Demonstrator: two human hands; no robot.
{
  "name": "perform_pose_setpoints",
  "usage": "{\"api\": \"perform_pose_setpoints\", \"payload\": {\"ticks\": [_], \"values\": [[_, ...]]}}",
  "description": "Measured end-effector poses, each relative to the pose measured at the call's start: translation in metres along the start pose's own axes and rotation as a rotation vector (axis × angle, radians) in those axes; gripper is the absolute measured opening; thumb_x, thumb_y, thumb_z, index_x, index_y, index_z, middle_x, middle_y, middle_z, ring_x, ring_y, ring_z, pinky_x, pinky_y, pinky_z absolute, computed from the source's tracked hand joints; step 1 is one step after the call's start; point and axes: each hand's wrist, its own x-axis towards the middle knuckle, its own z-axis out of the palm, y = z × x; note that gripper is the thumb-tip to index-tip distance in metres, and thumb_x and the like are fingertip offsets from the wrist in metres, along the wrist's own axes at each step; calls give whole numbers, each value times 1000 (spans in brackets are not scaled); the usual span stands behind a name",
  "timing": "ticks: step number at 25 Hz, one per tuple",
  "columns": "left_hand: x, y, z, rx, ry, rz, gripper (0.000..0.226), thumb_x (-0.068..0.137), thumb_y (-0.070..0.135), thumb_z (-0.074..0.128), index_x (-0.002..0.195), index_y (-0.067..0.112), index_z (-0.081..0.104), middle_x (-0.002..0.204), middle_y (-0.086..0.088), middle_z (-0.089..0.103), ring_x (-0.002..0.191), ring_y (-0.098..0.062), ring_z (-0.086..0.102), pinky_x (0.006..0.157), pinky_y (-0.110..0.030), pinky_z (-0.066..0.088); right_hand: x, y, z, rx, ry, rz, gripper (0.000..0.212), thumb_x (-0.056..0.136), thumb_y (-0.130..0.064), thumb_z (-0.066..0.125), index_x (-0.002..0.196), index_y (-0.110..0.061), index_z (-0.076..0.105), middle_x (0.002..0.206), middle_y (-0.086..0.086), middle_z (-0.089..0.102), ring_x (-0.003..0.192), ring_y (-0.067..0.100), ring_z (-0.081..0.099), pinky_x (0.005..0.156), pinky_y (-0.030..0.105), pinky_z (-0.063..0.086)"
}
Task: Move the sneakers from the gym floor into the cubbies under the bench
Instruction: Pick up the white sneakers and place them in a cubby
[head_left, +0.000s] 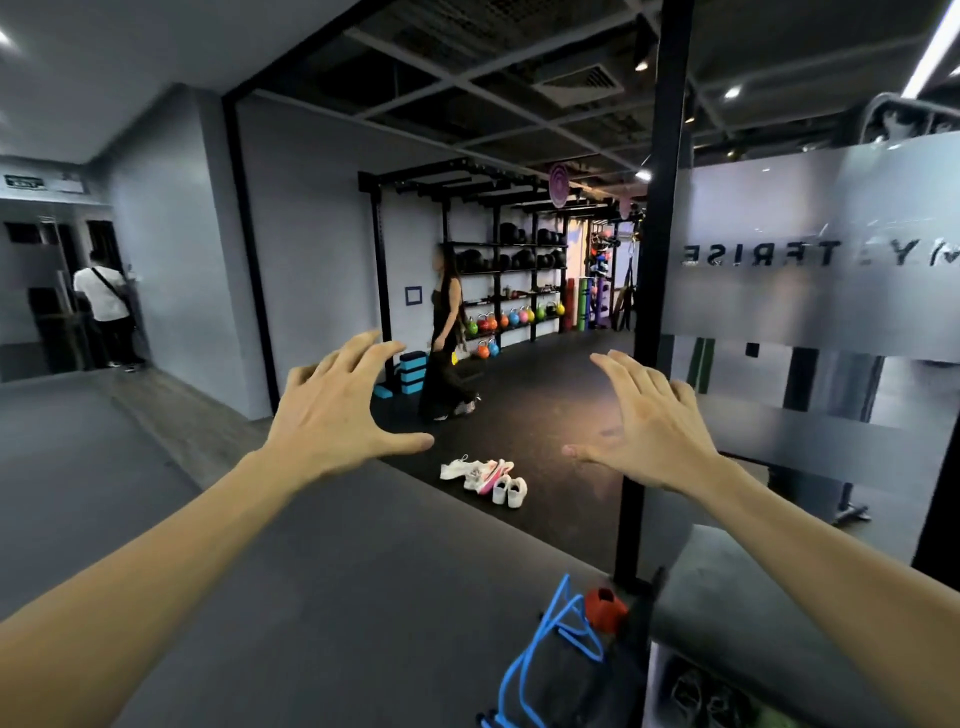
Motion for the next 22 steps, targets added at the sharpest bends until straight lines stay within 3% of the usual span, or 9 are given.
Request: {"api": "perform_pose_setpoints", "payload": {"ticks": [11, 22], "values": [[208, -116, 175, -3, -27, 8, 102, 58, 85, 53, 143, 38, 20, 154, 9, 17, 134, -18, 33, 106, -45, 27, 223, 24, 180, -32, -59, 31, 112, 58, -88, 47, 146, -29, 11, 155, -4, 16, 138, 20, 24, 109, 46, 22], [442, -266, 367, -63, -88, 62, 107, 56, 87, 51, 144, 37, 15, 155, 8, 14, 138, -18, 26, 110, -48, 24, 451, 32, 370, -101, -92, 138, 112, 57, -87, 50, 146, -30, 12, 153, -5, 20, 136, 21, 27, 106, 46, 25]]}}
